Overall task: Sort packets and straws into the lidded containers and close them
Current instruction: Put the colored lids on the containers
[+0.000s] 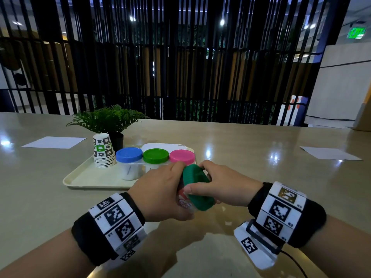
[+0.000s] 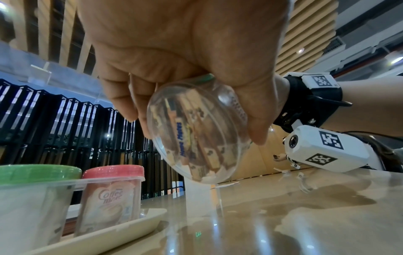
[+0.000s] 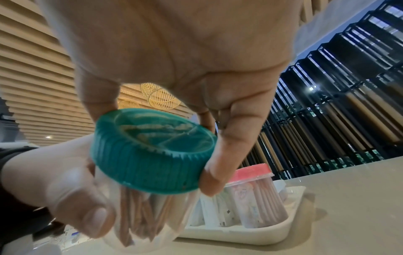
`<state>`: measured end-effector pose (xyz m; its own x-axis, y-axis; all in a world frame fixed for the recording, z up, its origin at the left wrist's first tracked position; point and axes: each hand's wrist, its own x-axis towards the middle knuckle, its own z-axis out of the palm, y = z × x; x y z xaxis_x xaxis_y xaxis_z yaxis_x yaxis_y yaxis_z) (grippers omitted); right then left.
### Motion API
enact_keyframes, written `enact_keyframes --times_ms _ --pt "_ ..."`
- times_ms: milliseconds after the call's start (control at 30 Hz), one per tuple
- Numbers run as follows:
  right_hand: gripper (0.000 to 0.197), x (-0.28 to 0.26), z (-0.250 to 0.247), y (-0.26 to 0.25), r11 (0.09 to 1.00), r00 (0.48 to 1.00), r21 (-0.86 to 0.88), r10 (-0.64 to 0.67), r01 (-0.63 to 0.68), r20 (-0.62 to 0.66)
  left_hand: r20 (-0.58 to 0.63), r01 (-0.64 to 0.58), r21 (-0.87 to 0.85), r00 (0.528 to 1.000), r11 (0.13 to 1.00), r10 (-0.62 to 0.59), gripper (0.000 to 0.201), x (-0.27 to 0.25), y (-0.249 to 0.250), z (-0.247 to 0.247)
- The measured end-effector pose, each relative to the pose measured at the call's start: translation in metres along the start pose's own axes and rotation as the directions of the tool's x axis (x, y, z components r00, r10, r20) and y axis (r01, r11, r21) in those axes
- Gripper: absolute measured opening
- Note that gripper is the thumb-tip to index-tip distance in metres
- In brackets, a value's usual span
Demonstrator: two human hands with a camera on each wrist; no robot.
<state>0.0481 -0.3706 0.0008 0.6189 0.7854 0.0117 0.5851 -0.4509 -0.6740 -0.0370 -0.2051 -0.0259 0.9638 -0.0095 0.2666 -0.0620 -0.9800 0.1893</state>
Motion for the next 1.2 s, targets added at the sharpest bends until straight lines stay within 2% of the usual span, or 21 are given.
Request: enact_keyframes --times_ms 167,367,467,567,700,833,1000,1133,1200 --pt "0.053 0.003 0.003 0.005 0.999 1.000 0.043 0.002 -0.001 -0.018 0.014 -0.011 -0.050 1.000 0.999 0.011 0.092 -0.002 0.003 0.000" --pt "0.066 0.010 0.007 0.008 0.994 1.000 0.105 -0.009 0.012 -0.029 -0.032 -0.013 -0.173 0.999 0.985 0.008 0.117 -0.004 0.006 0.001" --pt "0.076 0.013 0.007 0.005 0.998 0.999 0.044 -0.038 0.039 -0.023 -0.101 -0.018 -0.129 0.995 0.991 0.005 0.114 -0.004 0.011 -0.001" --pt "0.085 0.017 0.011 0.004 0.997 0.997 -0.007 -0.073 0.072 -0.035 -0.094 0.000 -0.019 0.996 1.000 -0.001 0.105 -0.003 0.013 -0.002" --pt "0.082 0.020 0.019 -0.001 0.995 0.995 0.022 -0.096 0.097 -0.028 -0.076 0.031 0.093 0.997 0.995 -0.024 0.095 -0.004 0.006 -0.003" --pt "0.074 0.029 0.029 -0.004 0.995 0.995 -0.037 -0.096 0.095 -0.023 -0.040 0.029 0.043 0.999 0.999 -0.027 0.093 -0.008 -0.003 0.001" --pt "0.061 0.033 0.034 -0.012 0.988 0.988 -0.005 -0.153 0.153 -0.021 -0.038 0.076 -0.018 0.996 0.997 -0.076 0.090 -0.013 -0.021 -0.001" --pt "0.073 0.037 0.036 -0.012 0.985 0.988 -0.094 -0.150 0.147 -0.021 -0.059 0.164 -0.044 0.984 0.985 -0.167 0.088 -0.019 -0.050 -0.019" --pt "0.070 0.038 0.035 -0.008 0.981 0.994 -0.162 -0.109 0.109 0.005 -0.094 0.237 -0.068 0.966 0.969 -0.242 0.090 -0.020 -0.071 -0.038"
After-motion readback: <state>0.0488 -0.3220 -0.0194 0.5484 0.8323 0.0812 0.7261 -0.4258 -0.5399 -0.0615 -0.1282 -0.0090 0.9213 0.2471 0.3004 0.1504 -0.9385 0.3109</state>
